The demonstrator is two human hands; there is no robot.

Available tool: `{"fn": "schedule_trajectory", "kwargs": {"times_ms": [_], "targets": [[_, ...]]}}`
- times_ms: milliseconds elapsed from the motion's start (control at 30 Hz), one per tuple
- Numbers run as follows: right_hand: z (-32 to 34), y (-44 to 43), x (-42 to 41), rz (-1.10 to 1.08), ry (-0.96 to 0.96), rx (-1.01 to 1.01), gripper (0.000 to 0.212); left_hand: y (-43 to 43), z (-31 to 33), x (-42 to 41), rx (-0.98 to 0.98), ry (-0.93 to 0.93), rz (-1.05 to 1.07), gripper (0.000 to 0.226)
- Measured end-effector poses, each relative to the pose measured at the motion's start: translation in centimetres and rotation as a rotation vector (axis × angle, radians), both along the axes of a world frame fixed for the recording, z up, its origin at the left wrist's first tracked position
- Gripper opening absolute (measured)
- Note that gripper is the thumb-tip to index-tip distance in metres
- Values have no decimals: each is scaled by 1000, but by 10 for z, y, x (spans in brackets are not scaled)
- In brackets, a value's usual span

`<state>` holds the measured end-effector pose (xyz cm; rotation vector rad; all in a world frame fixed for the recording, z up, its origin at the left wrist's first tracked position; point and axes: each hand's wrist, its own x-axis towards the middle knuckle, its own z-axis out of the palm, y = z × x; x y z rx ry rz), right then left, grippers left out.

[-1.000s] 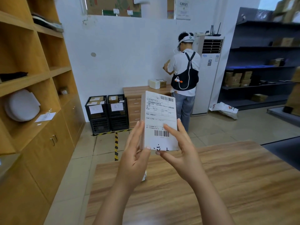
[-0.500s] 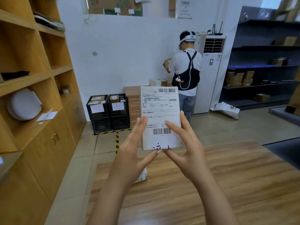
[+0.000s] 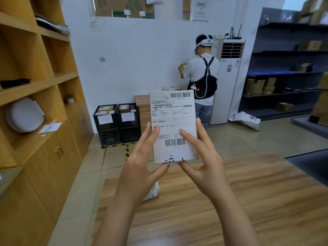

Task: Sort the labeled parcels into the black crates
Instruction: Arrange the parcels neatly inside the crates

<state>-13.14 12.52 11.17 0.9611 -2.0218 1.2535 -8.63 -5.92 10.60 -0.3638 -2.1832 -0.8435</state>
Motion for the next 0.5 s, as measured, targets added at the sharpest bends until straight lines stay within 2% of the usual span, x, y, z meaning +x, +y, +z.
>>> {"fn": "schedule_trajectory", "kwargs": {"times_ms": [500], "targets": [[-6,9,9,-11,0,-7,74,9,-3,7,-7,1,-8,94]]}}
